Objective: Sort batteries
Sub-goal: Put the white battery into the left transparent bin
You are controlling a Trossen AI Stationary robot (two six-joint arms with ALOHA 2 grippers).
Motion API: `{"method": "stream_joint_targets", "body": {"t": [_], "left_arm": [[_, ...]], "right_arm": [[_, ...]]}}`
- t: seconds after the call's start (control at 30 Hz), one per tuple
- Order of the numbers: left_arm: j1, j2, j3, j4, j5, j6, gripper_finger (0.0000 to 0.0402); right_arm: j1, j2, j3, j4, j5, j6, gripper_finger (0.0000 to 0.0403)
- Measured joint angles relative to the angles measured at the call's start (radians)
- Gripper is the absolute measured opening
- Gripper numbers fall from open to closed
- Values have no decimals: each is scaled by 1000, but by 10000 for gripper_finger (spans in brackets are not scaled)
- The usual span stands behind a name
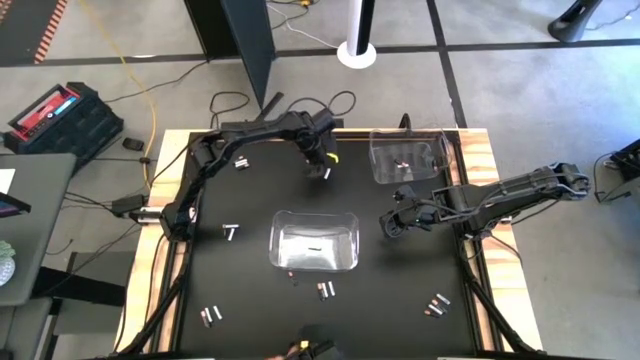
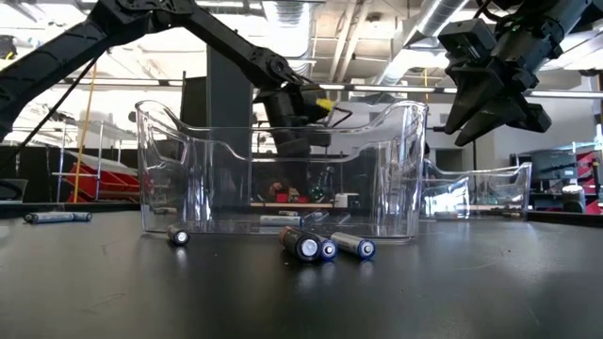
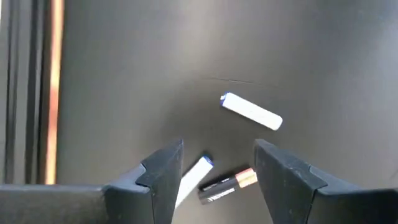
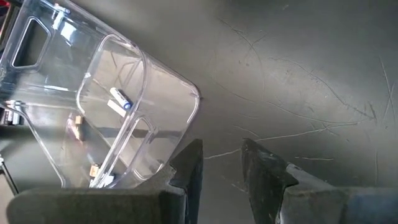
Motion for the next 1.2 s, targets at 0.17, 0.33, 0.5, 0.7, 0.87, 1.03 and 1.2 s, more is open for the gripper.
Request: {"method": "stream_joint_targets", "body": {"t": [0.17, 0.33, 0.5, 0.7, 0.87, 1.03, 1.2], "left_arm": [[-21, 0, 5, 11, -27, -215, 189], [-50, 0, 5, 55, -45, -334, 189], [-58, -1, 6, 62, -82, -455, 189], [-45, -1, 6, 67, -77, -566, 189], [-58, -1, 6, 69, -73, -641, 189], [-65, -1, 3, 64, -98, -686, 189], [-63, -1, 3, 45, -111, -706, 189]], "right_arm": [[0, 0, 0, 0, 0, 0, 127], [0, 0, 0, 0, 0, -8, 127], [2, 0, 0, 0, 0, -8, 127], [18, 0, 0, 0, 0, -8, 127], [28, 0, 0, 0, -1, -8, 127], [27, 0, 0, 0, -2, -8, 127], [27, 0, 0, 0, -2, -10, 127]]}}
